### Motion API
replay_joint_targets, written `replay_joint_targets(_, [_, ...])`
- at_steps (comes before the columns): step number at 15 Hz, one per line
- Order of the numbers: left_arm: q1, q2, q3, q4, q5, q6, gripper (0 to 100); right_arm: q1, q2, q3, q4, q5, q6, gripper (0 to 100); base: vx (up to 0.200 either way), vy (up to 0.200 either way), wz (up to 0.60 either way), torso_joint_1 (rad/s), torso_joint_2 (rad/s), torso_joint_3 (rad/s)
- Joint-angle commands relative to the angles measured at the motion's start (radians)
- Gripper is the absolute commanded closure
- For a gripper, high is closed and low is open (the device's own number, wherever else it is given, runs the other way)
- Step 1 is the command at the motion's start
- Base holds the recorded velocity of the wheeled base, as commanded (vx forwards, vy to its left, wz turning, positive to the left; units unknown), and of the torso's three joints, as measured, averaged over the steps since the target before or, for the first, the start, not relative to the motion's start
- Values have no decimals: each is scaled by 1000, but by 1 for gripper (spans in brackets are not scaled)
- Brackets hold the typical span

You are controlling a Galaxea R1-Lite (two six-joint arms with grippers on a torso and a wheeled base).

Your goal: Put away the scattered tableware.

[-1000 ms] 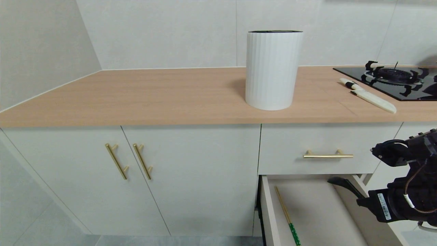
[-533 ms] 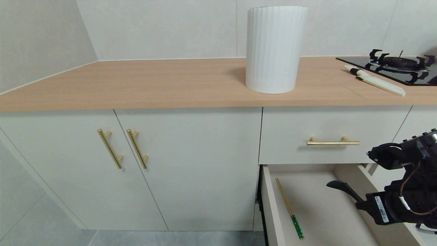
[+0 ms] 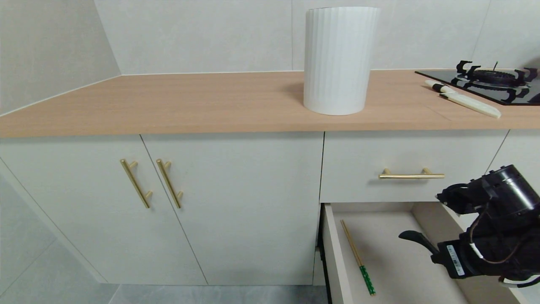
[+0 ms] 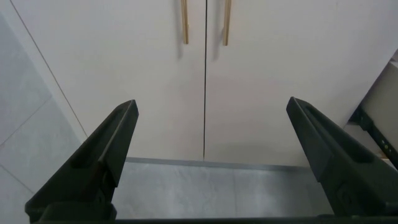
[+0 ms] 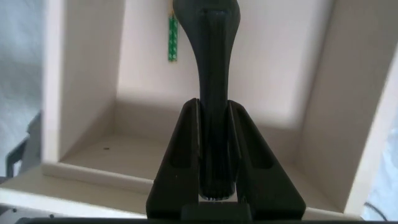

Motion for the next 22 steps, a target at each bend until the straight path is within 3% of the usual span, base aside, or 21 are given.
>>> replay_joint_targets(1, [0, 0, 0, 0, 0, -1, 0, -1, 172, 19, -86, -23, 5, 100, 0, 0, 0, 0, 0, 0])
replay_joint_targets(4, [0, 0, -1, 0, 0, -1, 0, -29, 339, 70, -307, -47, 5, 100, 0, 0, 0, 0, 0, 0])
replay_joint_targets(13, [0, 0, -1, 0, 0, -1, 0, -67, 697, 90, -762, -123, 2, 100, 0, 0, 0, 0, 0, 0])
replay_joint_targets(22, [0, 0, 0, 0, 0, -1, 0, -101, 800, 74, -940, -129, -10, 100, 0, 0, 0, 0, 0, 0])
